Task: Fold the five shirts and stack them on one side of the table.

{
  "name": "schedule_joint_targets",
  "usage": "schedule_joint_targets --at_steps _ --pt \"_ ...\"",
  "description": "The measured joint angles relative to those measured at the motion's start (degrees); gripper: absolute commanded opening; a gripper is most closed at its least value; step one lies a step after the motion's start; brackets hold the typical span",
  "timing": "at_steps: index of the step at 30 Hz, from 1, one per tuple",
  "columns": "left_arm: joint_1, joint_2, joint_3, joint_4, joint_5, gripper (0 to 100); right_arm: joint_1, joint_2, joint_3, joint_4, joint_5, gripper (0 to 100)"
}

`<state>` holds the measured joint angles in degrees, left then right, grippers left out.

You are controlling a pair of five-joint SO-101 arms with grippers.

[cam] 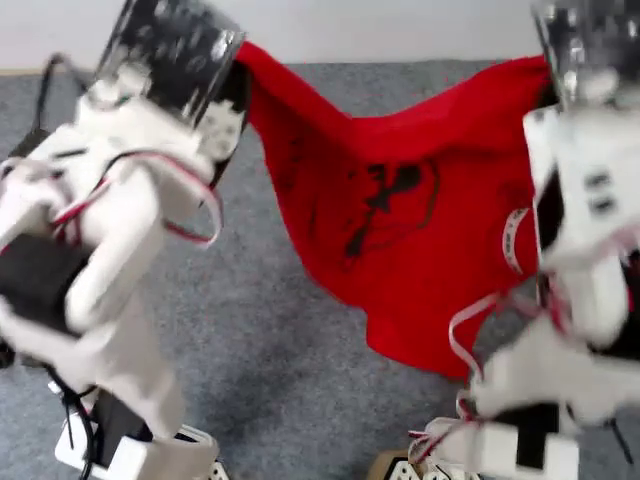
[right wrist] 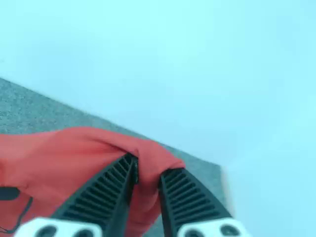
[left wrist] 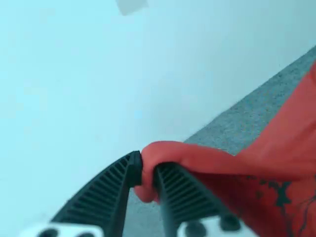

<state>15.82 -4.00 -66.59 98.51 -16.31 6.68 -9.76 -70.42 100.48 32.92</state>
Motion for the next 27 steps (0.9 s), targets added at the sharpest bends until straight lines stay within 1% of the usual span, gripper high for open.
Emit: schedule_joint_targets --at_steps 4,7,12,16,22,27 --pt "-0.62 -1.58 -5.19 0.88 -3.69 0 1.05 -12.04 6.15 0.0 2.55 1.2" --pt "-1.67 -4.48 -5.19 0.88 -6.24 0 4.48 -20.66 8.7 0.0 5.1 1.2" --pt "-3.78 -11.25 -1.41 0.88 -7.12 0 8.97 -29.27 8.7 0.0 8.35 1.2" --pt "-4.13 -16.79 1.85 0.88 -7.12 0 9.85 -32.53 9.14 0.0 8.7 1.2" --pt "-4.13 -24.97 7.65 0.88 -7.12 0 9.85 -32.79 9.49 0.0 8.7 1.2" --pt "-4.13 -27.6 14.42 0.88 -7.12 0 9.85 -32.88 11.08 -0.35 8.7 1.2"
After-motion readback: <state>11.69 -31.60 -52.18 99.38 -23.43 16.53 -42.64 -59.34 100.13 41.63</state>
